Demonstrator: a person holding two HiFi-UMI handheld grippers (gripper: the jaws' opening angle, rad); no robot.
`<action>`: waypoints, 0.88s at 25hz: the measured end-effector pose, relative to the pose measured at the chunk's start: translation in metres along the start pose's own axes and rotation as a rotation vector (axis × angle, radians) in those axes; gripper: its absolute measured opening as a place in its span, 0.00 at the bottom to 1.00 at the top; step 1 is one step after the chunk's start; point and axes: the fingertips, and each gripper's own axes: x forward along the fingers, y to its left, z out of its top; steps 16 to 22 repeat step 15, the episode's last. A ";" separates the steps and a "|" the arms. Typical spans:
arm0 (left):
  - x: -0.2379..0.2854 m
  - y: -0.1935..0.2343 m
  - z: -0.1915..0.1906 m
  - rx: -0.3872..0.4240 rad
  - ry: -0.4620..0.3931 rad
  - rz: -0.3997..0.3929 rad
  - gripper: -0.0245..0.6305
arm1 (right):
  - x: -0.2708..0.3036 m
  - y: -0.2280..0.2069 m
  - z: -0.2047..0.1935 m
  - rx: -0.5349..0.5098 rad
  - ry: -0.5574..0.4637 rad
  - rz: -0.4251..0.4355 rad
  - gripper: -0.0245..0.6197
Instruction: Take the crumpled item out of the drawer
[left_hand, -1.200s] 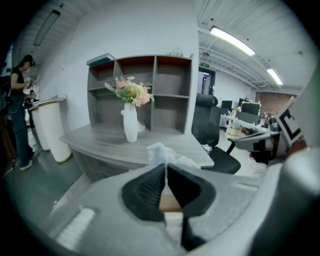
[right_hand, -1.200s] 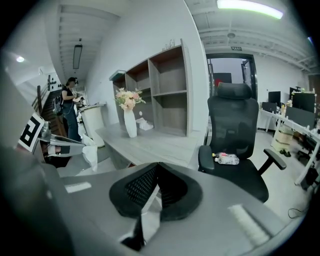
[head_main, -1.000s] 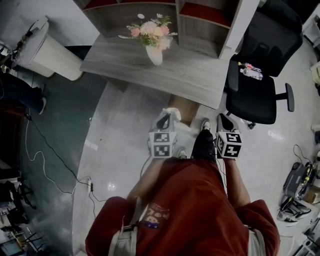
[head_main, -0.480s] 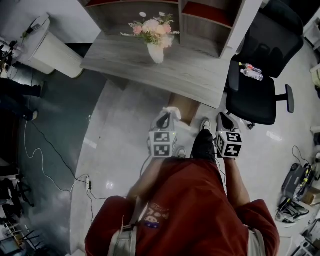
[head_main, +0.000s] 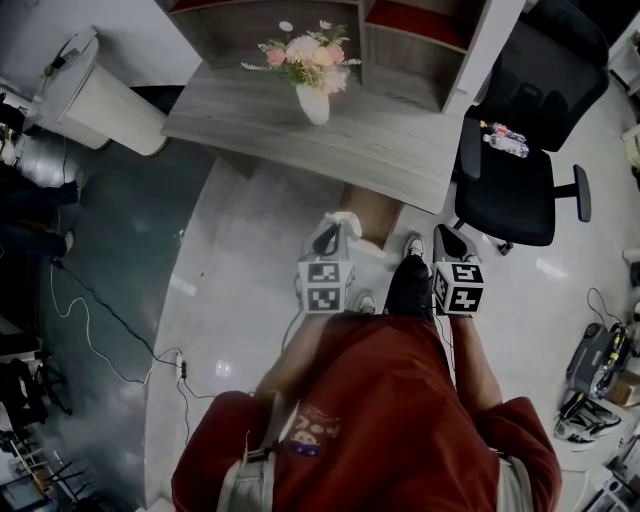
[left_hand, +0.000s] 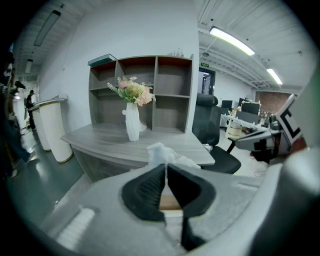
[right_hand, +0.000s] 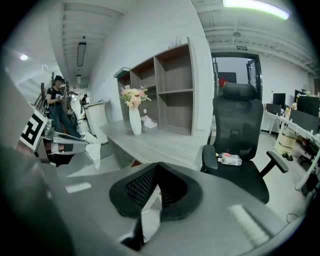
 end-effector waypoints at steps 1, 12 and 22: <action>0.001 0.000 0.000 0.000 0.001 -0.001 0.06 | 0.000 0.000 0.000 -0.001 0.000 0.000 0.04; 0.006 -0.005 0.001 0.007 0.006 -0.020 0.06 | 0.000 -0.005 -0.001 -0.005 0.003 -0.016 0.04; 0.008 -0.005 0.002 0.012 0.009 -0.023 0.06 | 0.001 -0.005 -0.002 -0.008 0.007 -0.017 0.04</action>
